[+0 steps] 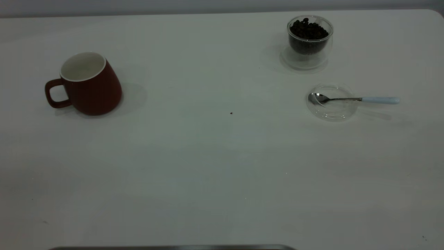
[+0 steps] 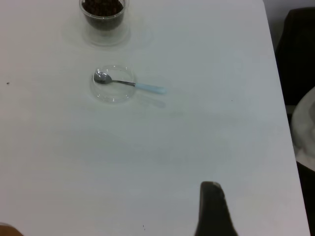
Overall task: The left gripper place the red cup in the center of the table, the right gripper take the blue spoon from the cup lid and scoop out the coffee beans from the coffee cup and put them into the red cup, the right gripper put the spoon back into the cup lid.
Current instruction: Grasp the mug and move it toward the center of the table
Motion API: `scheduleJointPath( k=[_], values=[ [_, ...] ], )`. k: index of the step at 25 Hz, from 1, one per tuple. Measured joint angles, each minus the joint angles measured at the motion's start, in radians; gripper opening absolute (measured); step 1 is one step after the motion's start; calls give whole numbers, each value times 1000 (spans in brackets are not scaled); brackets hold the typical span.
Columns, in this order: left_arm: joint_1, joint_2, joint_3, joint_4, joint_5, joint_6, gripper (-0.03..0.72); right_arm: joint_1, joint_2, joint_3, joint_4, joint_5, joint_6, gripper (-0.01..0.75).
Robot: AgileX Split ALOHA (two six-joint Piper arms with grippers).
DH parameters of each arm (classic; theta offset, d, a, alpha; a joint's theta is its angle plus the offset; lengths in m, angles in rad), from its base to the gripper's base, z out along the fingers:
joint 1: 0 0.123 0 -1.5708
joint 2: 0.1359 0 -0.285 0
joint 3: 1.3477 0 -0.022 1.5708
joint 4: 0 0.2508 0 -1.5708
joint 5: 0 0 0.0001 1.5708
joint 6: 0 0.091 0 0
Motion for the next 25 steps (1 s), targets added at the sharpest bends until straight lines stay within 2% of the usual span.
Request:
scheduleJointPath(
  k=[9, 17, 25],
  values=[
    [-5, 64, -32, 10, -11, -1, 586, 0, 0, 0, 0, 0, 0, 531],
    [-49, 563, -281, 29, -45, 97, 586, 0, 0, 0, 0, 0, 0, 531],
    [-91, 1031, -466, 27, -196, 266, 586, 0, 0, 0, 0, 0, 0, 531]
  ],
)
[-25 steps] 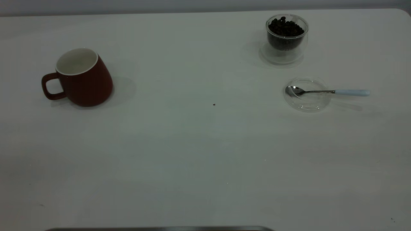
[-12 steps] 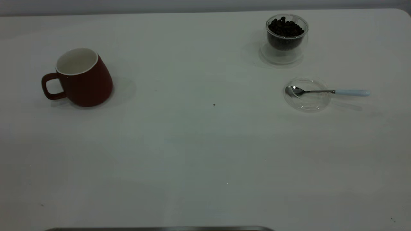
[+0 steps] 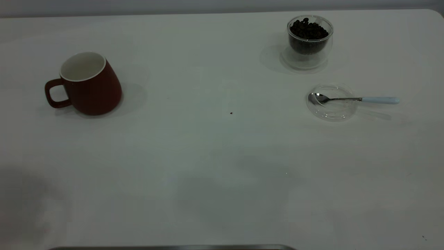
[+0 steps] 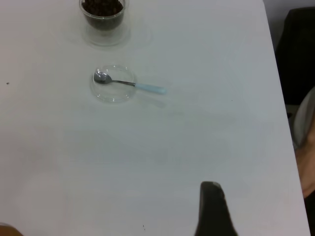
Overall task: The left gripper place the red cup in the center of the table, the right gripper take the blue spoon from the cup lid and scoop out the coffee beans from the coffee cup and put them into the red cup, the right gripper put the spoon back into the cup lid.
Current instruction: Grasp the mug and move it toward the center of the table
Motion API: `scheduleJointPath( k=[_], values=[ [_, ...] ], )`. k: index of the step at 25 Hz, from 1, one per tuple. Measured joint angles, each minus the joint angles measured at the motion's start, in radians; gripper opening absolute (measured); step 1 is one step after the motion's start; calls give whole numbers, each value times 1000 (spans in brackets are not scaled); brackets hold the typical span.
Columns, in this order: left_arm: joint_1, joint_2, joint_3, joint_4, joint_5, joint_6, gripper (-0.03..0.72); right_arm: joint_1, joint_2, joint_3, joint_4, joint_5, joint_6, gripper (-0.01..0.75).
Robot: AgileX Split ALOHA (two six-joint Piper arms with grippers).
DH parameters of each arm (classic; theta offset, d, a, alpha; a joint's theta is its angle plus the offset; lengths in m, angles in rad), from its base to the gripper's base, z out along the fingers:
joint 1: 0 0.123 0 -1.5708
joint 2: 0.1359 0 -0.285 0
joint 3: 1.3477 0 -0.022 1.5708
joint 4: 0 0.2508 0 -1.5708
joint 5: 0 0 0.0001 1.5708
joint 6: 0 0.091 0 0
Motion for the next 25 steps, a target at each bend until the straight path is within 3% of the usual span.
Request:
scheduleJointPath(
  k=[4, 12, 19, 25],
  values=[
    [0, 203, -61, 3, -70, 158, 586, 0, 0, 0, 0, 0, 0, 531],
    [-3, 615, -208, 58, -98, 429, 586, 0, 0, 0, 0, 0, 0, 531],
    [-3, 839, -254, 253, -132, 459, 586, 0, 0, 0, 0, 0, 0, 531],
    [-3, 957, -255, 320, -233, 462, 586, 0, 0, 0, 0, 0, 0, 531]
  ],
)
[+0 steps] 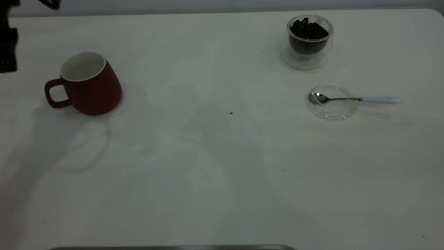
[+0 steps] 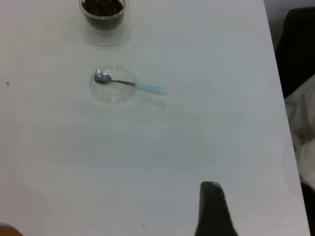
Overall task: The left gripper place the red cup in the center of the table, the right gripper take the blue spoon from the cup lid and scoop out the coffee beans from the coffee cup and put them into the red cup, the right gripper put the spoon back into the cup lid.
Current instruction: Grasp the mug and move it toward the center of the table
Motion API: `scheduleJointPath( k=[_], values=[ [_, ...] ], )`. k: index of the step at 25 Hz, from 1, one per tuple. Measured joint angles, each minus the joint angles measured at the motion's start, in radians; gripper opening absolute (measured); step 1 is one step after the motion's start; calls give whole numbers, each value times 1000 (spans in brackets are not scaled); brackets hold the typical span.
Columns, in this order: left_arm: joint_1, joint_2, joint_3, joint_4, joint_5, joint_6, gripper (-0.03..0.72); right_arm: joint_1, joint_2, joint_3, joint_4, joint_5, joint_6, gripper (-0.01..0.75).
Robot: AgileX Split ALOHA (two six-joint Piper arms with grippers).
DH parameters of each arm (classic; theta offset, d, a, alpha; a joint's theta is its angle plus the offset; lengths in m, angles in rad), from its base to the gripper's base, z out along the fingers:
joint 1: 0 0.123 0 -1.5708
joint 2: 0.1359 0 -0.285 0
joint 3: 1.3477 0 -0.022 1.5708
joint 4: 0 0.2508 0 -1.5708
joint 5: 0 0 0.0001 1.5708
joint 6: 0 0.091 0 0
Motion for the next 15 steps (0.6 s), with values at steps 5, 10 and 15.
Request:
scheduleJointPath(
  k=[5, 10, 15],
  values=[
    [-1, 66, -12, 6, -97, 3, 586, 0, 0, 0, 0, 0, 0, 531],
    [-1, 123, -12, 10, -163, 5, 586, 0, 0, 0, 0, 0, 0, 531],
    [-1, 174, -14, 29, -203, 8, 586, 0, 0, 0, 0, 0, 0, 531]
  ],
)
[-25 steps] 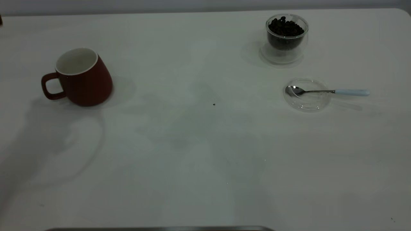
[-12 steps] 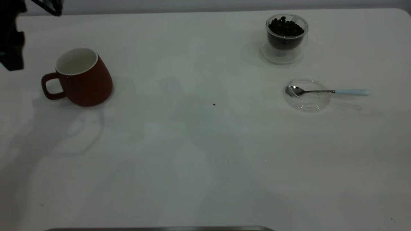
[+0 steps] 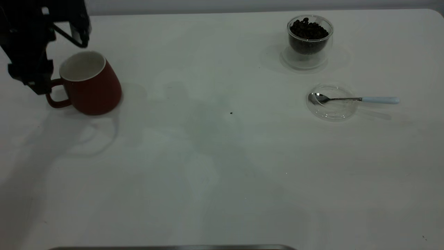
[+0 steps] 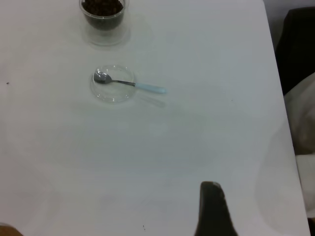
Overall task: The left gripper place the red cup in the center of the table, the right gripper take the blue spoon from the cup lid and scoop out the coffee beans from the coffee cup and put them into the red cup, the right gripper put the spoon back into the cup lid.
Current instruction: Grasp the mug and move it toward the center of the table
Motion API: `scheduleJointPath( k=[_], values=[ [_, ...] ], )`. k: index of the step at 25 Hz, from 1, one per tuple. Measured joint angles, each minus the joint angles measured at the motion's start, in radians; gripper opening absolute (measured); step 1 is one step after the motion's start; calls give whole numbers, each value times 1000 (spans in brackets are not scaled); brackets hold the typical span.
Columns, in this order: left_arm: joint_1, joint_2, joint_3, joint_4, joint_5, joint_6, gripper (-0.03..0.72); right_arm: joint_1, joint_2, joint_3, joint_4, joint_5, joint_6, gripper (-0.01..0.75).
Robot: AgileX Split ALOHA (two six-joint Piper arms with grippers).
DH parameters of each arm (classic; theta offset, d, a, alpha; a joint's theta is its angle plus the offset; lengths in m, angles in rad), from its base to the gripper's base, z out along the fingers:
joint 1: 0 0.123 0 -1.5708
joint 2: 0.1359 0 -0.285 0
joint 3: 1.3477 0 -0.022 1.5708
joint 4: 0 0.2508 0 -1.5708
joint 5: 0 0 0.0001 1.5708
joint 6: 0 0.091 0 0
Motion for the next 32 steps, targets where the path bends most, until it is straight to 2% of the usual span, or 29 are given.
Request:
scheduleJointPath(
  k=[5, 20, 24, 32],
  values=[
    [0, 30, -9, 7, -53, 0, 586, 0, 0, 0, 0, 0, 0, 531],
    [-11, 123, -125, 13, -93, 38, 586, 0, 0, 0, 0, 0, 0, 531],
    [-60, 125, -125, 18, -123, 85, 586, 0, 0, 0, 0, 0, 0, 531],
    [-222, 125, -125, 16, -191, 84, 586, 0, 0, 0, 0, 0, 0, 531]
  ],
)
